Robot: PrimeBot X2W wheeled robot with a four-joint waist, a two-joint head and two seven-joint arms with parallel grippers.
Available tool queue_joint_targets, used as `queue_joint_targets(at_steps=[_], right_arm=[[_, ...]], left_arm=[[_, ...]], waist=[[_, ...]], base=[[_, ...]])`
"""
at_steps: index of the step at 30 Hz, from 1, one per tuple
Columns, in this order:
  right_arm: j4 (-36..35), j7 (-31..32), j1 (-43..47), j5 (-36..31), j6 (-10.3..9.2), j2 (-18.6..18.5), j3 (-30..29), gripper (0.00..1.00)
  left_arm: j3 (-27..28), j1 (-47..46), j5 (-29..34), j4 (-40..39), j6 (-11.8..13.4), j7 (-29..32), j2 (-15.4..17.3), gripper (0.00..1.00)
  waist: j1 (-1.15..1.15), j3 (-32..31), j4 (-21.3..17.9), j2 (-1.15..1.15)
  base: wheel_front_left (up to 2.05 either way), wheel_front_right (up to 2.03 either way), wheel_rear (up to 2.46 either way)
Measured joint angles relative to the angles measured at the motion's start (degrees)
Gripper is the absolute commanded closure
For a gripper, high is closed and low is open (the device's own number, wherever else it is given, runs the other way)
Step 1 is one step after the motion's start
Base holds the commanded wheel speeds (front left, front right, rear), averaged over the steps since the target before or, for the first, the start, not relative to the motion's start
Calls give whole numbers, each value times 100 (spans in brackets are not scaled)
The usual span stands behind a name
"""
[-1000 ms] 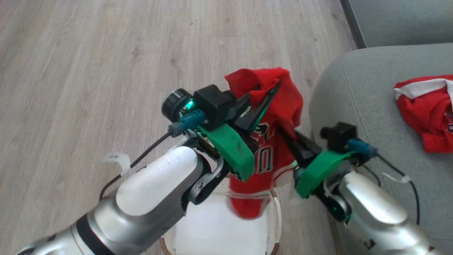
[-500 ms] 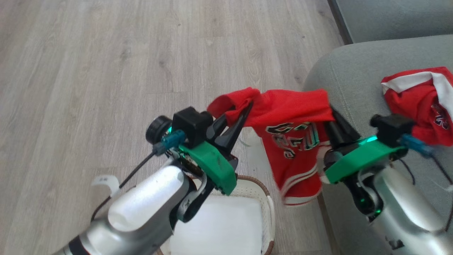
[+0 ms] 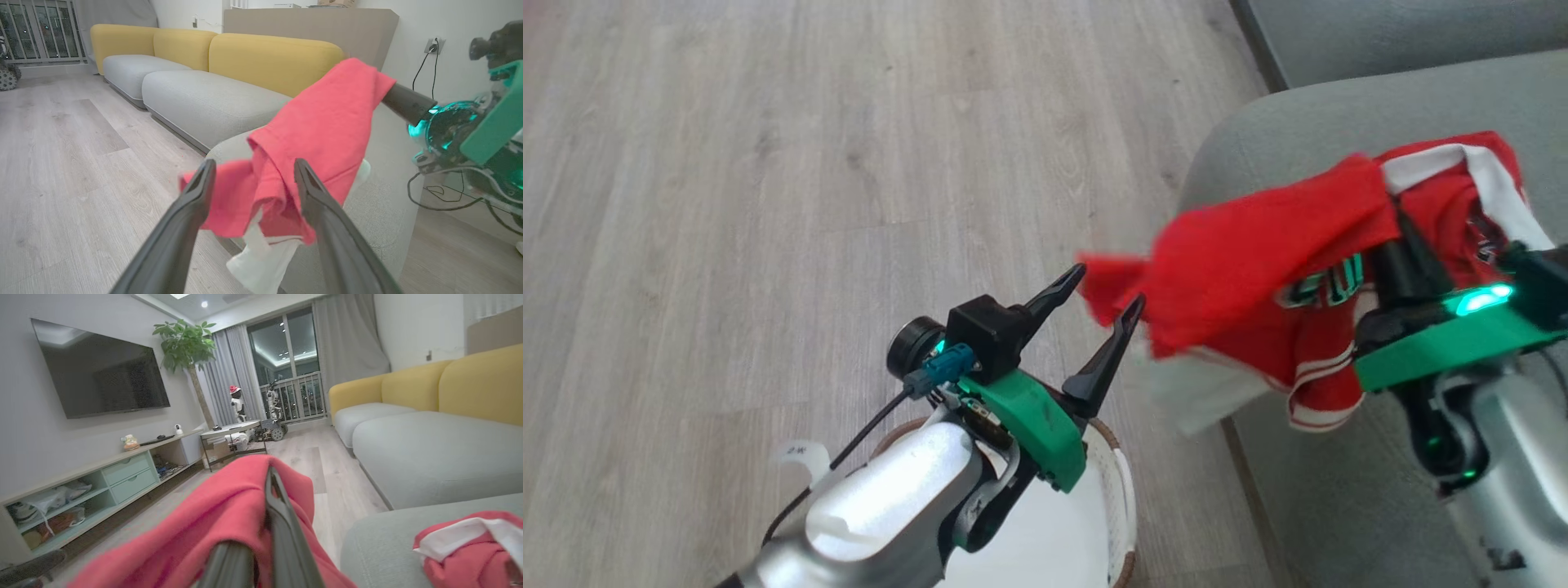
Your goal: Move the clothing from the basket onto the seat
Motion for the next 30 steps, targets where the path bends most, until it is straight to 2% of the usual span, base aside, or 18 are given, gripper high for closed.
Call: queue_joint_targets(at_steps=[14,21,30], right_arm=[[-720,0,50,-247,0,-560,-450,100],[-934,0,178,-303,0,-716,-633,100],[-965,0,397,-313,0,-737,-848,100]], left_arm=[[-4,-3,62,220,20,-111,-21,0],[1,-46,101,353,33,-163,-91,0],[9,-147,153,580,0,-212,-191,0]], waist=[[0,79,-834,0],[0,167,-1300,0],[0,268,-1905,0]], base=[[0,0,0],[0,0,0],[0,0,0]])
